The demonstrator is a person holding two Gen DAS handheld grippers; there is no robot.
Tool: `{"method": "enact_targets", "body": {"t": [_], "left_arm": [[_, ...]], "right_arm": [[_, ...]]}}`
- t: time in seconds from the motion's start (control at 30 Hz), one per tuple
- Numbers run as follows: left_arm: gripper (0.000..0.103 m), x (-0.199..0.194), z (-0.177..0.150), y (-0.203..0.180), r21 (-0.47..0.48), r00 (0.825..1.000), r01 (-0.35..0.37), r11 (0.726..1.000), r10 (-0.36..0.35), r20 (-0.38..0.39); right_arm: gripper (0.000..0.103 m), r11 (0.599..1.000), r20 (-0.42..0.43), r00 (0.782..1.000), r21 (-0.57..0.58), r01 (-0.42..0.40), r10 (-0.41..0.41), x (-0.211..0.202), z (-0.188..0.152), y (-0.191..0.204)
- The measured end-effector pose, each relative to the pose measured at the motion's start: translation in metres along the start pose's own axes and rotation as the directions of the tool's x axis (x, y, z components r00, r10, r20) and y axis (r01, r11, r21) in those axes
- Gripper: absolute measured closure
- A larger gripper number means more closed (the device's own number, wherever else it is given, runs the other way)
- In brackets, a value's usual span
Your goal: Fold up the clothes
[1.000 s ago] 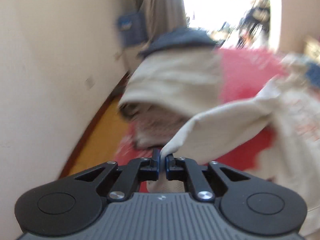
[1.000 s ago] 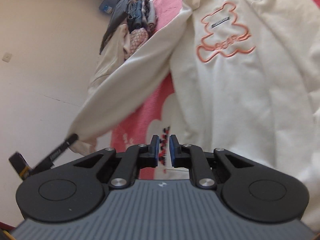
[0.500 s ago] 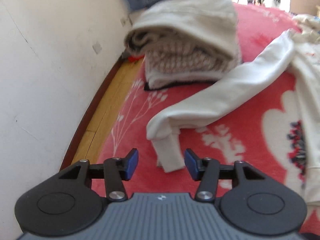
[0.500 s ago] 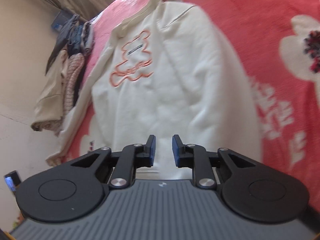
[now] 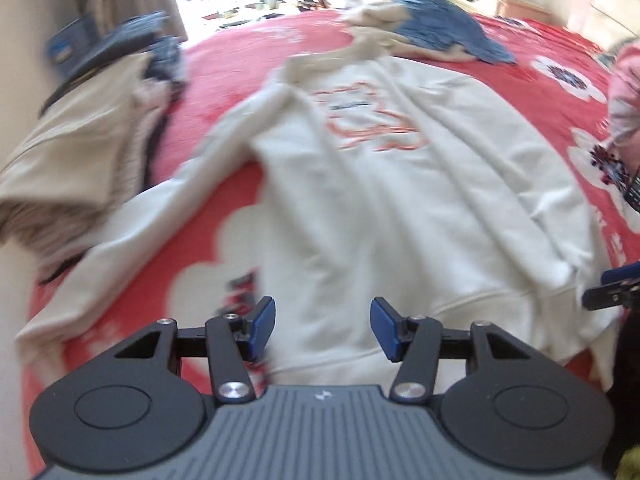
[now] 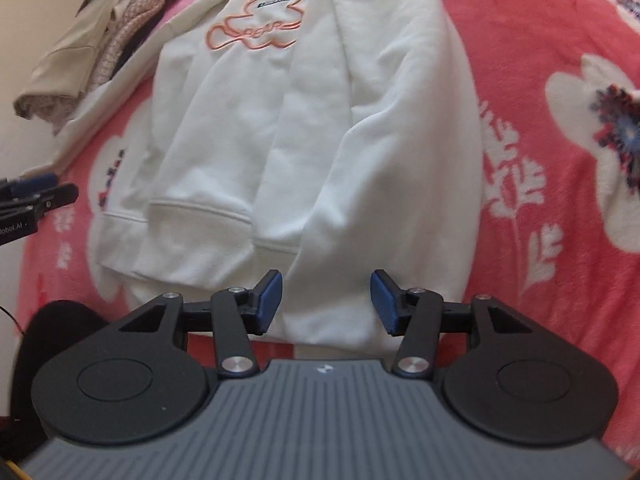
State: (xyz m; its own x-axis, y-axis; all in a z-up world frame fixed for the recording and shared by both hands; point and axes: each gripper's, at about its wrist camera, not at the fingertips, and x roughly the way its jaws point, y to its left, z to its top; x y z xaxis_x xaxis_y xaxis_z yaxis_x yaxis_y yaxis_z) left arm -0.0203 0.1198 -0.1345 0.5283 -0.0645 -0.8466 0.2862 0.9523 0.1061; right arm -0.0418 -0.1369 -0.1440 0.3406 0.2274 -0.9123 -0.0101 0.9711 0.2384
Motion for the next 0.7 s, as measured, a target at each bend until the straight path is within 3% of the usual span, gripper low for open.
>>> {"method": "enact_targets", "body": {"t": [0.17, 0.3, 0.4, 0.43, 0.47, 0.57, 0.7], "left_arm": [[0.049, 0.025, 0.008, -0.047, 0.061, 0.999, -0.045, 0.997, 0.047, -0.021], [0.049, 0.044, 0.005, -0.062, 0.085, 0.993, -0.089, 0.992, 0.094, -0.065], [0.049, 0.051, 0.001, -0.060, 0.057, 0.991, -0.082, 0.995, 0.087, -0.100], [0.049, 0.053, -0.001, -0.057, 0.044, 0.990, -0.080, 0.996, 0.084, -0.111], [0.049, 0.054, -0.003, -0.055, 0.030, 0.989, -0.078, 0.996, 0.081, -0.121], [0.048, 0.056, -0.006, -0.049, -0.009, 0.989, -0.071, 0.997, 0.069, -0.134], [0.047, 0.061, -0.006, -0.050, -0.014, 0.987, -0.071, 0.997, 0.068, -0.142]], "right_arm": [[0.055, 0.991, 0.061, 0.998, 0.130, -0.042, 0.035, -0.014, -0.002, -0.031], [0.054, 0.988, 0.017, 0.999, 0.149, -0.048, 0.046, -0.002, -0.003, -0.042], [0.056, 0.983, -0.013, 0.995, 0.155, -0.097, 0.100, 0.008, -0.006, -0.049], [0.066, 0.981, -0.009, 0.994, 0.158, -0.110, 0.113, 0.008, -0.006, -0.051], [0.087, 0.979, -0.004, 0.992, 0.160, -0.123, 0.126, 0.007, -0.007, -0.053], [0.099, 0.954, 0.050, 0.981, 0.226, -0.195, 0.189, -0.008, -0.005, -0.070], [0.100, 0.917, 0.167, 0.958, 0.291, -0.272, 0.232, -0.038, -0.001, -0.097]]}}
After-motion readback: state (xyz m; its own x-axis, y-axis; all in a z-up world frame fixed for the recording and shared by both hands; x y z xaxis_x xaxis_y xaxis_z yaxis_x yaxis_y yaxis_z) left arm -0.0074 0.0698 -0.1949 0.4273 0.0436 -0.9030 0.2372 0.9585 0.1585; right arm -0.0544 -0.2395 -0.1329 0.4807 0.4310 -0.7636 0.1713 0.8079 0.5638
